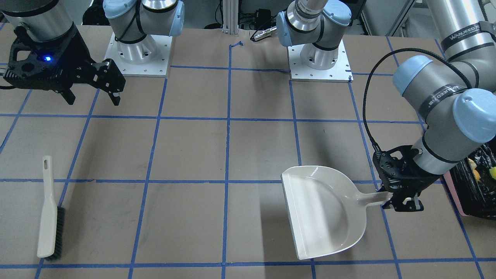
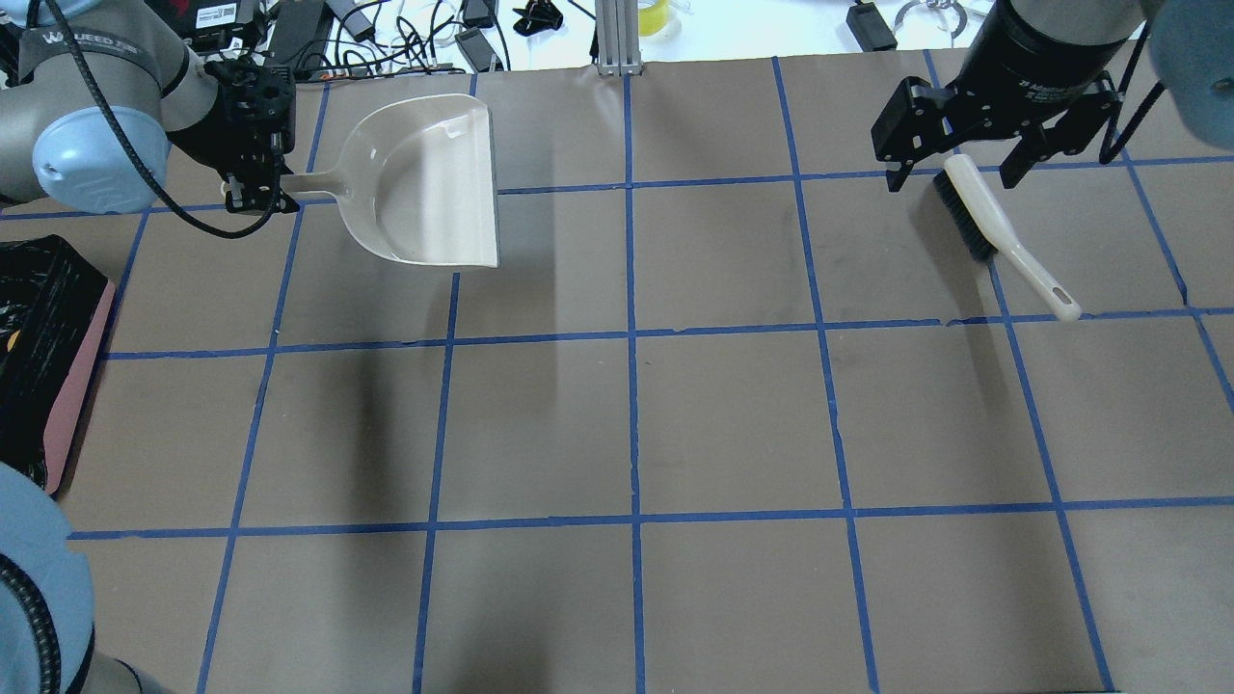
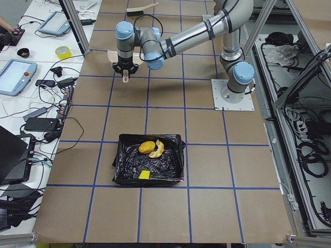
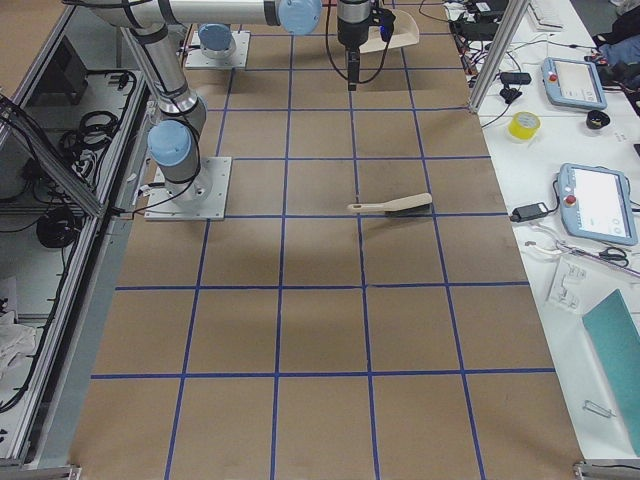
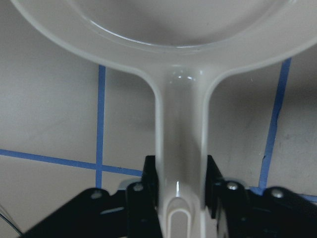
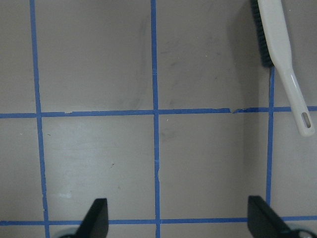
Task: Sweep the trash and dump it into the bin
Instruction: 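Lower the dustpan onto the table with the left gripper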
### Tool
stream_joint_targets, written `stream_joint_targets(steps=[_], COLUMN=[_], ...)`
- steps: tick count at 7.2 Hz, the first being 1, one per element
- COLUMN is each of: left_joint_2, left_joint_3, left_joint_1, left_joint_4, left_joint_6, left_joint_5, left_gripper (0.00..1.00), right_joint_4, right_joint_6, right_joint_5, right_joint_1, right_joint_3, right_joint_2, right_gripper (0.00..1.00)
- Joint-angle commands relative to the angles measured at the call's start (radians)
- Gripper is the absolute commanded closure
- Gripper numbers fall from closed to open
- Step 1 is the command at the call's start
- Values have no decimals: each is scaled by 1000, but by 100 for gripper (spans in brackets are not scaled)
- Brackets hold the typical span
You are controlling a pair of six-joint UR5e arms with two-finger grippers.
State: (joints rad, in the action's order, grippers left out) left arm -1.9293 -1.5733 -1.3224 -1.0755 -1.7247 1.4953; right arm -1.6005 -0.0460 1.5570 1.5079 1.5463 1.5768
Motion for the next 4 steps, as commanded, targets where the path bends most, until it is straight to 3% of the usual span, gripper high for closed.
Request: stream_joint_targets(steps=[1,4], left_joint_2=[-13,-26], left_joint_3=[4,7], left_joint_1=[-5,-5], left_joint_4=[8,8], left_joint_6=[-3,10], left_joint_5=[0,-4], left_gripper=[100,100], right_joint_4=[2,1], right_joint_6=[0,0], right_joint_5=[2,0], right_joint_1=[0,0], right_joint_3=[0,0], right_joint_2=[2,2], right_gripper=[0,0])
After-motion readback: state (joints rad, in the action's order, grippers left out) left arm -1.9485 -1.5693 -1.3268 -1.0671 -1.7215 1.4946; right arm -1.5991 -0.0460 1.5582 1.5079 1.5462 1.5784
